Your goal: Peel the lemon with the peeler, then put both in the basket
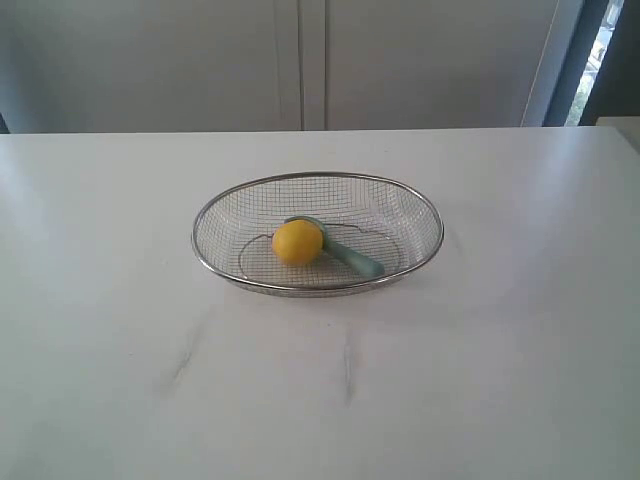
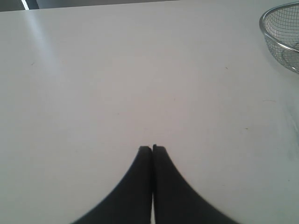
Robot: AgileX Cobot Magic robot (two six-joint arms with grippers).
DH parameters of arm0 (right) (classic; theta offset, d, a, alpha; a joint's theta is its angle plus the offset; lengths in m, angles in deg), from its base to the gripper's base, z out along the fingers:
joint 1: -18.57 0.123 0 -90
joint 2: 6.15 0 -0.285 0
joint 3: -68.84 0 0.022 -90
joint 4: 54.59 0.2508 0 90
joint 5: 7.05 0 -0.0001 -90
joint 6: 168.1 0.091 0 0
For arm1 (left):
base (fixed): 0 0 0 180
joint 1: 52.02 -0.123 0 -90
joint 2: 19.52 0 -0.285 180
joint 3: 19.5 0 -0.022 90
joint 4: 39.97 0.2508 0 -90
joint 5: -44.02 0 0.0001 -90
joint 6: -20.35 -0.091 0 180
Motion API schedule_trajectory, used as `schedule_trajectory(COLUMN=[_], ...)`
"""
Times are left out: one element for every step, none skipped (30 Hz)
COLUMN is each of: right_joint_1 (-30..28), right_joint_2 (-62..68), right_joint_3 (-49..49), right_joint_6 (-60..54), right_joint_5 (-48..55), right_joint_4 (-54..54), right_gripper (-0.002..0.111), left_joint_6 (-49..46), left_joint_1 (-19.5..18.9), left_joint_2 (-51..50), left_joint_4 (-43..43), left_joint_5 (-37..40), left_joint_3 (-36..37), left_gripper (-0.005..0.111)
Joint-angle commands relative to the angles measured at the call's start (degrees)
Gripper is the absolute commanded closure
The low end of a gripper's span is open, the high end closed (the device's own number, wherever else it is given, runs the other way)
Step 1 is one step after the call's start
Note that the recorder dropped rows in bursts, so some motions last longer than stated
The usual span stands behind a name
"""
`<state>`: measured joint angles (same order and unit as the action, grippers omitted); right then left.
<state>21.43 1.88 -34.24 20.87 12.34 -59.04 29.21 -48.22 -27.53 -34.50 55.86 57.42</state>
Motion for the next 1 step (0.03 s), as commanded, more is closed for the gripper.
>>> schedule_trajectory(right_joint_1=[0.0], right_joint_2=[-0.2], right_joint_3=[0.3], right_joint_6=[0.3], right_joint_5=[-0.1], right_joint_4=[-0.3], right_gripper=[0.108], left_joint_6=[0.1], left_joint_1=[-0.2], left_joint_2=[0.2], left_joint_4=[-0.2], left_joint_5=[-0.2], left_joint_3=[0.3], left_gripper=[0.107])
